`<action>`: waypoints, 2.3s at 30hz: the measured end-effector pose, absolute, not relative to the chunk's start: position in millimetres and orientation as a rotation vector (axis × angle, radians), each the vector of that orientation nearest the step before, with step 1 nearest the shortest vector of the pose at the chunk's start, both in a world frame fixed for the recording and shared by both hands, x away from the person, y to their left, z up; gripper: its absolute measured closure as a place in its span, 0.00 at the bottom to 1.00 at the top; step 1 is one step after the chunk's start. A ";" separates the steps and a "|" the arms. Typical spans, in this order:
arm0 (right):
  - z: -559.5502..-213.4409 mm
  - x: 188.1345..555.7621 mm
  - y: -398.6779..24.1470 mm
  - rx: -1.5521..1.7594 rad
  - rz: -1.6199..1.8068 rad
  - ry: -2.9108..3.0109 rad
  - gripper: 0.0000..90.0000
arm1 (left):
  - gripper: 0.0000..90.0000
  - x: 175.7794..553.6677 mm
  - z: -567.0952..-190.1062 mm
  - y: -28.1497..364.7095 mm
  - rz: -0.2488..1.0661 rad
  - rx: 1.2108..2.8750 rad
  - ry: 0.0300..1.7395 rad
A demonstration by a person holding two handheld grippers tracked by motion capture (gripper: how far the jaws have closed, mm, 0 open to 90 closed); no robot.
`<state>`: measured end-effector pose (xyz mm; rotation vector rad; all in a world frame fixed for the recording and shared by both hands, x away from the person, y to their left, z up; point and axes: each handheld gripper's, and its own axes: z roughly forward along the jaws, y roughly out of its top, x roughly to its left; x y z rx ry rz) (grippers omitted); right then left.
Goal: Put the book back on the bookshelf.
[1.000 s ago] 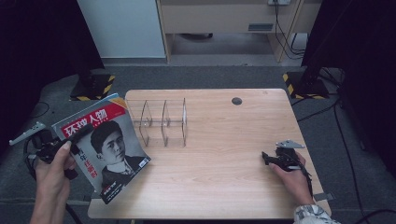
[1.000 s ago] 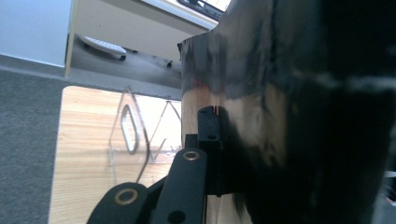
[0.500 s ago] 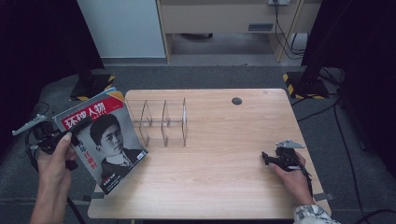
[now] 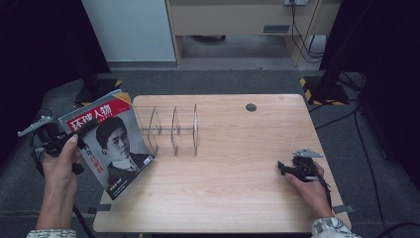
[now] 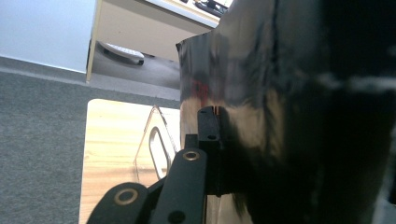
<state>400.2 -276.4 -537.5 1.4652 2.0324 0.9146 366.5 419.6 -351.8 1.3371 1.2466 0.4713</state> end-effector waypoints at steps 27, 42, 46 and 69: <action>-537.6 400.3 -276.4 1.465 0.917 2.034 0.32 | 0.96 387.9 -340.5 413.4 0.512 1.323 1.234; -537.6 400.4 -276.5 1.464 0.917 2.035 0.32 | 0.96 404.4 -345.4 404.6 0.537 1.328 1.233; -537.6 400.4 -276.5 1.464 0.917 2.035 0.32 | 0.96 408.0 -347.9 403.1 0.551 1.337 1.230; -537.6 400.4 -276.5 1.465 0.917 2.035 0.32 | 0.96 418.9 -355.5 399.8 0.574 1.324 1.216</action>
